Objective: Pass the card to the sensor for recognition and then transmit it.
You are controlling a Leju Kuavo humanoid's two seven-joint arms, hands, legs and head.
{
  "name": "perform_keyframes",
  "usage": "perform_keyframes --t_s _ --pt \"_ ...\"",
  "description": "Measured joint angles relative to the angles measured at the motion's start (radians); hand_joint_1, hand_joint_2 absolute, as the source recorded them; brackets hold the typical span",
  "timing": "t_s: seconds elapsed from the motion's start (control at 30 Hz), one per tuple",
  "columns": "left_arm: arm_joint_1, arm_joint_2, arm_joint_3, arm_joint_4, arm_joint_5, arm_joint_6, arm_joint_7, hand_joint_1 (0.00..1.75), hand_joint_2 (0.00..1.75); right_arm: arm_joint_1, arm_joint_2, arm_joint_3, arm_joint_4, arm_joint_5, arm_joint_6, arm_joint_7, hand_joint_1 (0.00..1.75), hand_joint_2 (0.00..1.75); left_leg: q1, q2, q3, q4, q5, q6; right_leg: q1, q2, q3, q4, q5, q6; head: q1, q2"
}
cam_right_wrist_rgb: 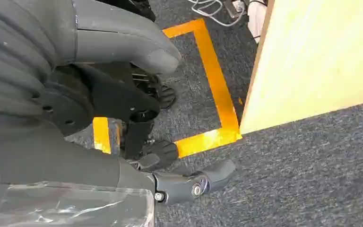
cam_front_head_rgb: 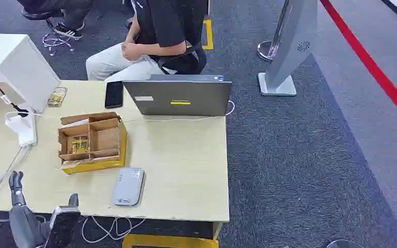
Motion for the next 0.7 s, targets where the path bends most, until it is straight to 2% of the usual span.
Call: perform_keyframes --t_s 0.47,0.7 --pt "-0.128 0.216 0.015 0.022 -0.459 -0.023 0.144 0.0 1.75 -0.04 0.029 -0.017 0.0 0.109 -0.013 -0.003 0.0 1.75 0.0 0.0 0.0 0.0 0.001 0.0 0.0 0.0 0.001 0.0 0.0 0.0 0.0 0.0" --pt "-0.194 0.306 0.037 0.045 -0.647 -0.033 0.203 0.0 1.75 -0.054 0.047 -0.018 0.0 0.146 0.003 -0.014 0.0 1.75 0.0 0.0 0.0 0.0 0.001 0.0 0.0 0.0 0.001 0.001 0.0 0.0 0.0 0.0"
